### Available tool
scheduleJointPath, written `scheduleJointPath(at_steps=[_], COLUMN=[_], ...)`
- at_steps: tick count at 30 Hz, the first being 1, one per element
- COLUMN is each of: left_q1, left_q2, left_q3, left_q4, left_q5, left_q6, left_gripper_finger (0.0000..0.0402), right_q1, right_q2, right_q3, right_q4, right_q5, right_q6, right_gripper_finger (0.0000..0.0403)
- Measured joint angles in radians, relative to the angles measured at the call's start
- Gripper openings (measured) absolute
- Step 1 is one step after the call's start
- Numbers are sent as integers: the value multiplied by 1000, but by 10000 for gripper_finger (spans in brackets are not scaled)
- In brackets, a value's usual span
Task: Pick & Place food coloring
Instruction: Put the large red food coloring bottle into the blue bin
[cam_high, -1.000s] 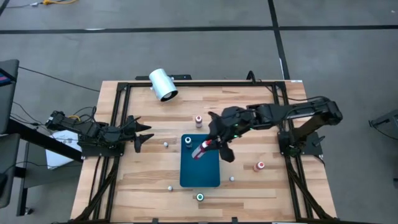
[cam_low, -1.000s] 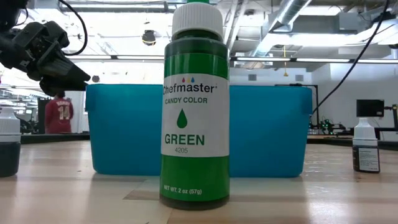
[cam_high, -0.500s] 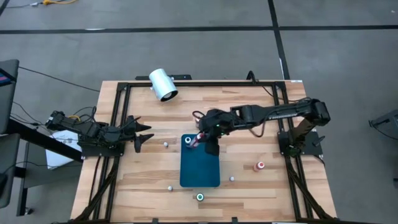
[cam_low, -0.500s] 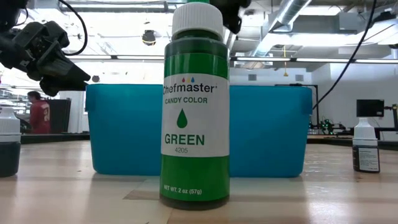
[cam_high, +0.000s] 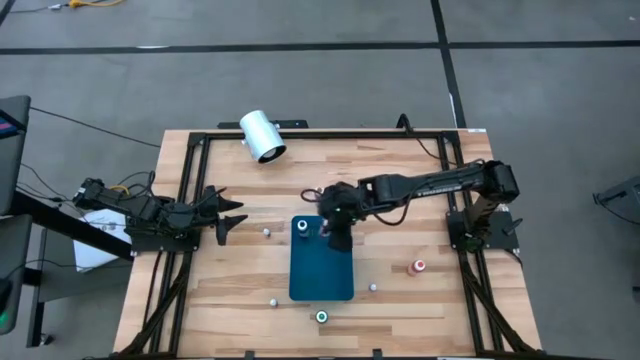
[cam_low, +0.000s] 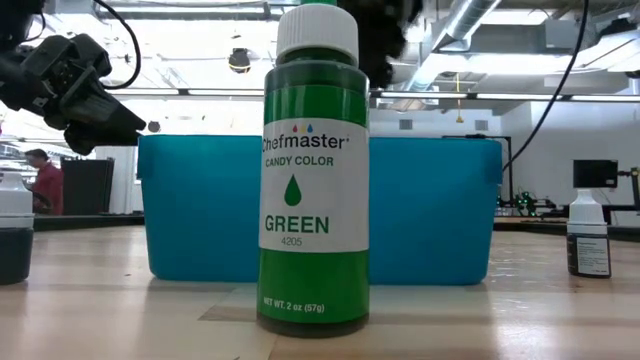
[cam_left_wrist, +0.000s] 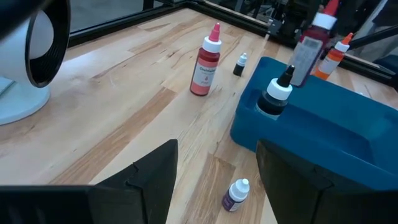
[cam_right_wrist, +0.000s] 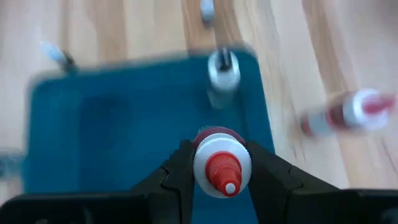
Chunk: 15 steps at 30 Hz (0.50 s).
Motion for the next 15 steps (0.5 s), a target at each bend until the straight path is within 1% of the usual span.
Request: scheduleJointPath(at_steps=[2, 4, 7, 9, 11, 15], left_q1=[0, 0, 0, 0, 0, 0], left_q2=[-1, 2, 0, 2, 1, 1], left_q3=[0, 0, -1, -1, -1, -1], left_q4=[1, 2, 5, 5, 5, 5], left_q5=[0, -1, -2, -1, -2, -1], left_q6=[0, 0, 0, 0, 0, 0], left_gripper_finger=[209, 209, 209, 209, 209, 209], right_q1=[-1, -1, -1, -2, -2, -8], right_q2=[24, 23, 46, 51, 64, 72], right_q3=[5, 1, 7, -1, 5, 2], right_q4=[51, 9, 57, 21, 59, 42], right_q5=[0, 1, 4, 5, 5, 5], right_q6=[0, -2, -7, -10, -10, -18], right_gripper_finger=[106, 106, 106, 106, 106, 106])
